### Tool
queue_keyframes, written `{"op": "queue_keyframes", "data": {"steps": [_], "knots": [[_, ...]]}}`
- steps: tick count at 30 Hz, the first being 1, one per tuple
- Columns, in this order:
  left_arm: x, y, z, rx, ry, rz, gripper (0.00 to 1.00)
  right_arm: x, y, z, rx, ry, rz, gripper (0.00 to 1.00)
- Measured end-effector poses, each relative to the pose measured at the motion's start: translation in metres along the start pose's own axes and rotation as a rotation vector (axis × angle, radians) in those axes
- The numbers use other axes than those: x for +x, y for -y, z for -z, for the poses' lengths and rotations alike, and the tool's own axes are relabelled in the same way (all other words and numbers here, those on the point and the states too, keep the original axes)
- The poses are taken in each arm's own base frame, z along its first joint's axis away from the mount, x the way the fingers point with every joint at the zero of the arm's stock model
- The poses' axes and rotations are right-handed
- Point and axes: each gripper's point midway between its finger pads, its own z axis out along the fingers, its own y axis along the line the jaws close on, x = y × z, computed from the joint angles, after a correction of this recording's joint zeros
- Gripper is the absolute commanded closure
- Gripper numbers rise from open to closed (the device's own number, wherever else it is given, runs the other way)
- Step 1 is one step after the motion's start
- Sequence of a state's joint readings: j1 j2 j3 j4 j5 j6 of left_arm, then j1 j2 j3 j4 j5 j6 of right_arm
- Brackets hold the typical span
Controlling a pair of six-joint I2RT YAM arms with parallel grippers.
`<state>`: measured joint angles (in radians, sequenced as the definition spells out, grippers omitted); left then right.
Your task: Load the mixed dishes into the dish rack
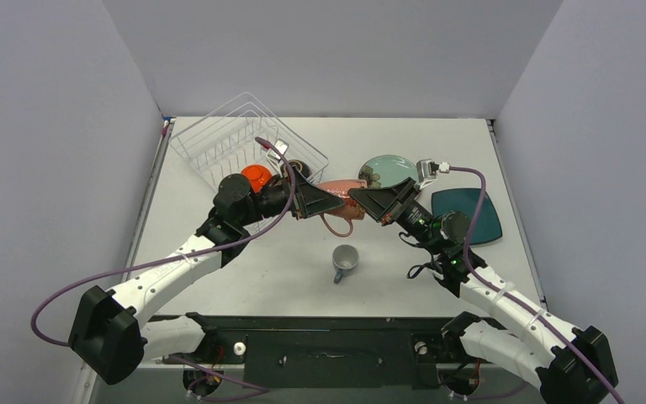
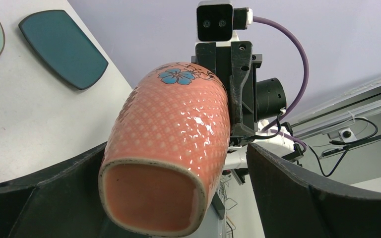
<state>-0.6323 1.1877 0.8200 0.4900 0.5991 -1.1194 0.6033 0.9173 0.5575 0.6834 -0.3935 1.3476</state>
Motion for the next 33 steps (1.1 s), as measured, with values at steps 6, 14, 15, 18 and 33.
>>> {"op": "queue_keyframes", "data": {"steps": [6,14,15,18,33], "knots": [[0.0,0.0002,0.0,0.0,0.0,0.003,0.03,0.0003,0.0002,-0.0004,-0.001,-0.001,0.0,1.0],[-0.0014,0.0006,-0.0004,0.001,0.008,0.001,0.08,-0.0002,-0.0011,-0.0005,-0.006,0.002,-0.003,1.0],[-0.0018,0.0009,-0.0004,0.002,0.009,0.0,0.11,-0.0005,-0.0017,-0.0006,-0.008,0.003,-0.002,1.0],[-0.0031,0.0024,-0.0007,0.007,0.016,0.002,0.19,-0.0014,-0.0034,-0.0007,-0.014,0.008,-0.004,1.0],[-0.0065,0.002,-0.001,0.006,0.036,0.008,0.89,-0.0042,-0.0063,-0.002,-0.027,0.022,-0.013,1.0]]}}
